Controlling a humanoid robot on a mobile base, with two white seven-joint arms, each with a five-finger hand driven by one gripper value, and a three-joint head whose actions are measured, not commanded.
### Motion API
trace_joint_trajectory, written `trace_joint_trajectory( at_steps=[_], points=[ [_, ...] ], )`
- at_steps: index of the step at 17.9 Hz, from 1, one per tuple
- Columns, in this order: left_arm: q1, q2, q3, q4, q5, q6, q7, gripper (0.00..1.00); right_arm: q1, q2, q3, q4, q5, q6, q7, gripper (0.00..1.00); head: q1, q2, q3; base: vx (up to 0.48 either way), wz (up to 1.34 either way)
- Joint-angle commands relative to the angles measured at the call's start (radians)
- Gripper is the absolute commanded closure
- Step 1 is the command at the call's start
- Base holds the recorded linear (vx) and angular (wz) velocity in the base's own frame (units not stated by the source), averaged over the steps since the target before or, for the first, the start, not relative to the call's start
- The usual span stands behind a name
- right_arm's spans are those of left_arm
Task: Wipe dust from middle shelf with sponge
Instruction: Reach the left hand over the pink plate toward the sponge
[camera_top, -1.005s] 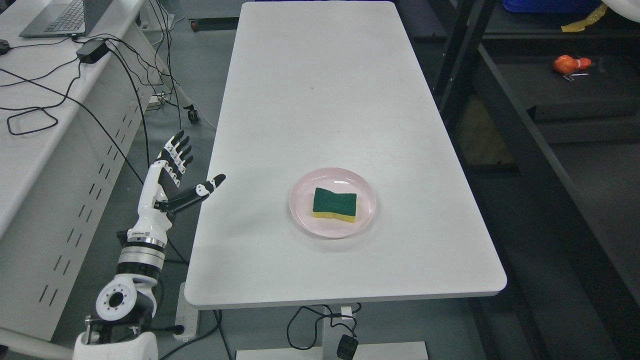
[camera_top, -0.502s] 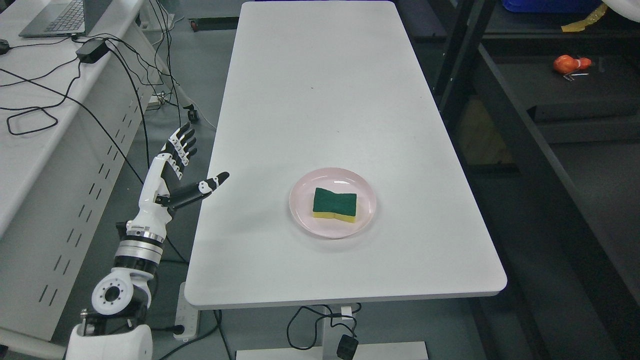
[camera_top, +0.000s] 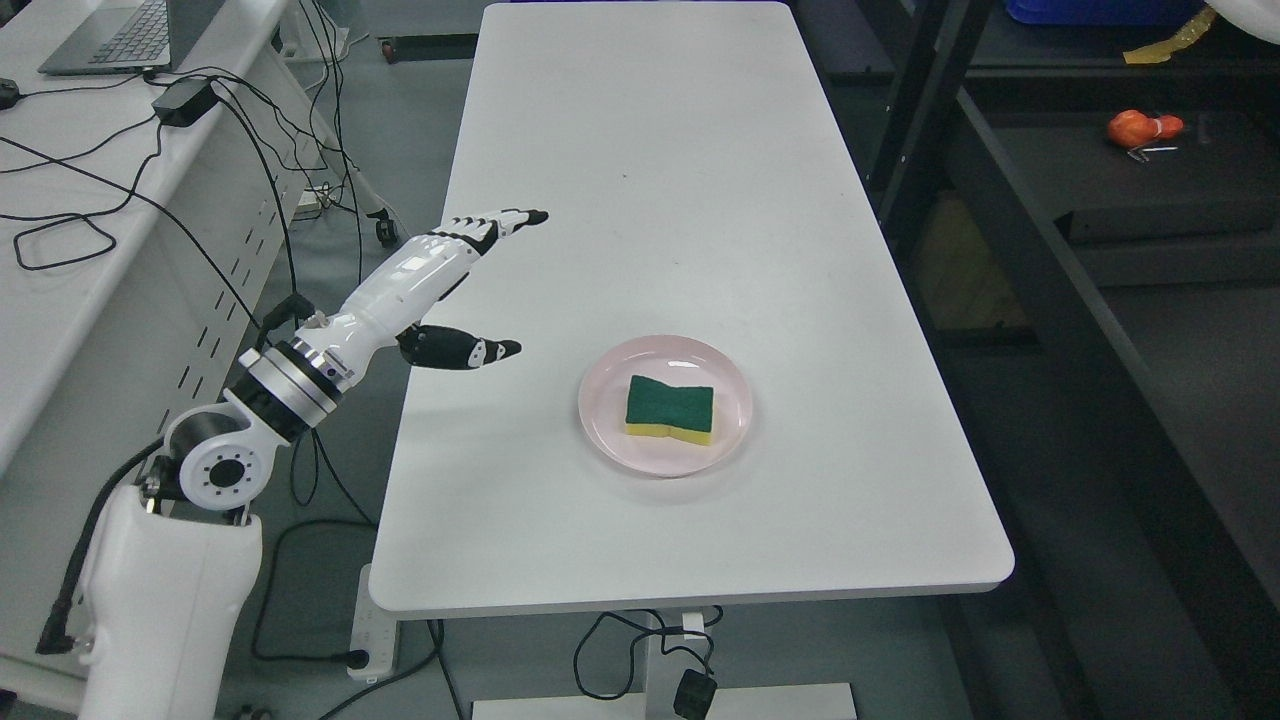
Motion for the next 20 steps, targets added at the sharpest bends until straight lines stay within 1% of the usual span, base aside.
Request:
trace_joint_trajectory(
  at_steps=[1, 3, 5, 8, 9, 12, 15, 17, 20],
  points=[
    [-0.202, 0.125, -0.428, 0.141, -0.371, -0.100, -0.029, 0.13, 0.000, -0.017, 0.000, -0.017, 0.000, 0.000, -0.001, 0.00, 0.0000, 0.000, 0.000, 0.000, 0.00],
    [-0.251, 0.122, -0.549, 0.138, -0.441, -0.111, -0.035, 0.14, 0.000, -0.017, 0.000, -0.017, 0.000, 0.000, -0.001, 0.00, 0.0000, 0.000, 0.000, 0.000, 0.00],
    [-0.297, 0.099, -0.607, 0.155, -0.507, -0.108, -0.041, 0.15, 0.000, -0.017, 0.000, -0.017, 0.000, 0.000, -0.001, 0.00, 0.0000, 0.000, 0.000, 0.000, 0.00],
    [-0.309, 0.009, -0.608, 0.242, -0.625, -0.105, -0.040, 0.16, 0.000, -0.017, 0.000, -0.017, 0.000, 0.000, -0.001, 0.00, 0.0000, 0.000, 0.000, 0.000, 0.00],
    [-0.309, -0.019, -0.609, 0.260, -0.642, -0.105, -0.040, 0.18, 0.000, -0.017, 0.000, -0.017, 0.000, 0.000, -0.001, 0.00, 0.0000, 0.000, 0.000, 0.000, 0.00],
    [-0.309, -0.100, -0.618, 0.288, -0.652, -0.105, -0.040, 0.24, 0.000, -0.017, 0.000, -0.017, 0.000, 0.000, -0.001, 0.00, 0.0000, 0.000, 0.000, 0.000, 0.00],
    [-0.322, -0.180, -0.626, 0.308, -0.672, -0.105, -0.040, 0.25, 0.000, -0.017, 0.001, -0.017, 0.000, 0.000, -0.001, 0.00, 0.0000, 0.000, 0.000, 0.000, 0.00],
    [-0.323, -0.220, -0.631, 0.330, -0.681, -0.105, -0.040, 0.25, 0.000, -0.017, 0.001, -0.017, 0.000, 0.000, -0.001, 0.00, 0.0000, 0.000, 0.000, 0.000, 0.00],
    [-0.320, -0.221, -0.641, 0.331, -0.678, -0.108, -0.041, 0.24, 0.000, -0.017, 0.001, -0.017, 0.000, 0.000, -0.001, 0.00, 0.0000, 0.000, 0.000, 0.000, 0.00]
  ],
)
